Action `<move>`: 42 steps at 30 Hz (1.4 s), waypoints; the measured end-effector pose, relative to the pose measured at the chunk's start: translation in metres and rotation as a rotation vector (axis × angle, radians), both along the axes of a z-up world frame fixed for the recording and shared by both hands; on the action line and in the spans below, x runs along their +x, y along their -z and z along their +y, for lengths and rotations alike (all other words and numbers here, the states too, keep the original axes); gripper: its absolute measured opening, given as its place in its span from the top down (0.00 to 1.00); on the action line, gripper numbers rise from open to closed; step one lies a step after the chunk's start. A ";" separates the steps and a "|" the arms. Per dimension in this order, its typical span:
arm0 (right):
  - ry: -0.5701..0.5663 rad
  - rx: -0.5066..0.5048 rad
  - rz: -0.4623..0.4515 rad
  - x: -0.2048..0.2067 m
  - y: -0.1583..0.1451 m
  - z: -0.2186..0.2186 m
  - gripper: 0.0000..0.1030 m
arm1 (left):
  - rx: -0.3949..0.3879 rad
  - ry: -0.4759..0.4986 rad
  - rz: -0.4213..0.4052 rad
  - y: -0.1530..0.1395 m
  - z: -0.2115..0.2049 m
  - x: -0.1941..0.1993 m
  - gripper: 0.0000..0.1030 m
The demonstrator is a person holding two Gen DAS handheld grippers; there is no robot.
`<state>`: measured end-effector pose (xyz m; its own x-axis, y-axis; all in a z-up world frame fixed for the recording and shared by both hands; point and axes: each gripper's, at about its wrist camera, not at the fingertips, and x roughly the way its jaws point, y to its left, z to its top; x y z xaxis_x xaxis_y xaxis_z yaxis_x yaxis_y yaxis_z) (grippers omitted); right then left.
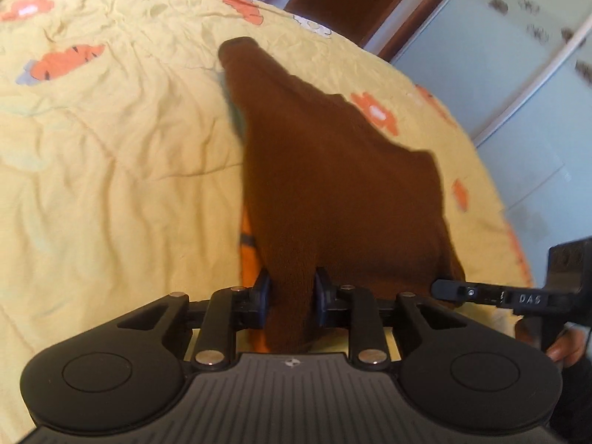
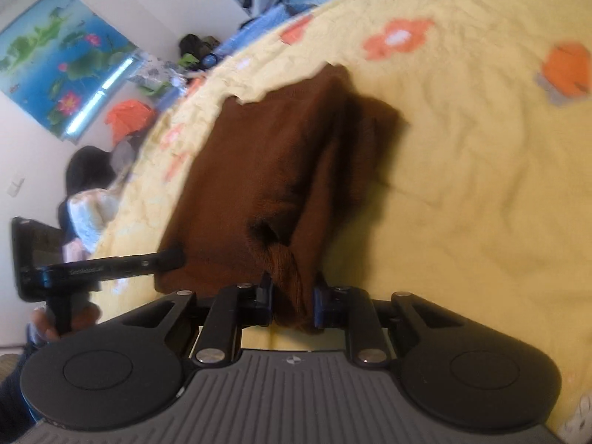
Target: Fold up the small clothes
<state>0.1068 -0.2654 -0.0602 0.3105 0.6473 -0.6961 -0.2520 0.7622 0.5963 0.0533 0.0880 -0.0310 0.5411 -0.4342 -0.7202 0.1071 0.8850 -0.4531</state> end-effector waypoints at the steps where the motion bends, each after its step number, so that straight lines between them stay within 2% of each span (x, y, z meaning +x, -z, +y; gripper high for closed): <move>1: 0.018 0.021 -0.012 -0.002 0.003 -0.003 0.75 | 0.017 -0.007 -0.023 -0.002 -0.002 -0.005 0.74; 2: 0.036 0.051 0.007 -0.001 0.004 -0.006 0.70 | 0.045 -0.009 -0.050 -0.008 -0.004 -0.012 0.71; 3: 0.054 0.065 0.035 0.003 0.002 -0.008 0.54 | 0.093 -0.012 -0.081 -0.015 -0.007 -0.018 0.59; 4: 0.081 0.061 0.036 0.005 -0.006 -0.011 0.37 | 0.158 -0.010 -0.129 -0.024 -0.012 -0.027 0.42; 6: 0.138 0.061 -0.076 0.006 -0.030 -0.019 0.27 | 0.277 0.011 -0.268 -0.040 -0.024 -0.046 0.23; 8: 0.162 0.075 -0.137 0.020 -0.046 -0.021 0.27 | 0.350 0.061 -0.358 -0.047 -0.038 -0.056 0.22; 11: 0.164 0.027 -0.154 0.059 -0.049 -0.004 0.32 | 0.329 0.117 -0.339 -0.042 -0.058 -0.043 0.22; 12: 0.156 0.009 -0.140 0.073 -0.045 0.005 0.39 | 0.312 0.130 -0.319 -0.036 -0.065 -0.036 0.22; 14: 0.125 -0.064 -0.086 0.100 -0.029 0.026 0.51 | 0.358 0.135 -0.287 -0.022 -0.080 -0.024 0.23; 15: 0.103 -0.111 -0.065 0.111 -0.020 0.035 0.79 | 0.386 0.136 -0.279 -0.016 -0.086 -0.021 0.23; 16: 0.072 -0.156 -0.067 0.117 -0.014 0.043 0.84 | 0.394 0.137 -0.278 -0.012 -0.088 -0.021 0.22; 17: 0.045 -0.177 -0.107 0.121 -0.014 0.047 0.86 | 0.394 0.136 -0.279 -0.011 -0.089 -0.020 0.21; 20: 0.068 -0.200 -0.112 0.131 -0.006 0.045 0.87 | 0.379 0.142 -0.274 -0.010 -0.090 -0.016 0.19; 23: 0.098 -0.165 -0.098 0.127 0.000 0.041 0.80 | 0.366 0.135 -0.258 -0.010 -0.086 -0.013 0.18; 25: 0.119 -0.175 -0.096 0.116 -0.005 0.039 0.41 | 0.362 0.137 -0.255 -0.010 -0.084 -0.013 0.18; 28: 0.138 -0.135 -0.166 0.087 -0.024 0.026 0.25 | 0.359 0.138 -0.256 -0.008 -0.083 -0.014 0.18; 32: 0.081 -0.076 -0.164 0.062 -0.036 0.025 0.25 | 0.367 0.140 -0.261 -0.006 -0.085 -0.014 0.16; 35: 0.015 -0.177 -0.220 0.058 -0.038 0.046 0.29 | 0.381 0.141 -0.262 -0.005 -0.089 -0.017 0.16; 36: -0.001 -0.210 -0.230 0.061 -0.034 0.053 0.40 | 0.384 0.140 -0.261 -0.005 -0.090 -0.017 0.15; 37: -0.018 -0.243 -0.225 0.066 -0.028 0.059 0.61 | 0.383 0.140 -0.261 -0.005 -0.090 -0.017 0.15; 39: -0.044 -0.266 -0.249 0.078 -0.014 0.061 0.65 | 0.384 0.141 -0.260 -0.005 -0.090 -0.018 0.15; 40: -0.017 -0.275 -0.253 0.084 -0.010 0.057 0.70 | 0.382 0.142 -0.260 -0.006 -0.089 -0.019 0.15; 42: 0.040 -0.214 -0.186 0.096 -0.009 0.044 0.70 | 0.371 0.134 -0.253 -0.009 -0.085 -0.023 0.15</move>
<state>0.2033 -0.2215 -0.0512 0.4678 0.4768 -0.7442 -0.3095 0.8771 0.3674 0.0307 0.0032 -0.0225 0.6765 -0.2499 -0.6927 0.2973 0.9533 -0.0536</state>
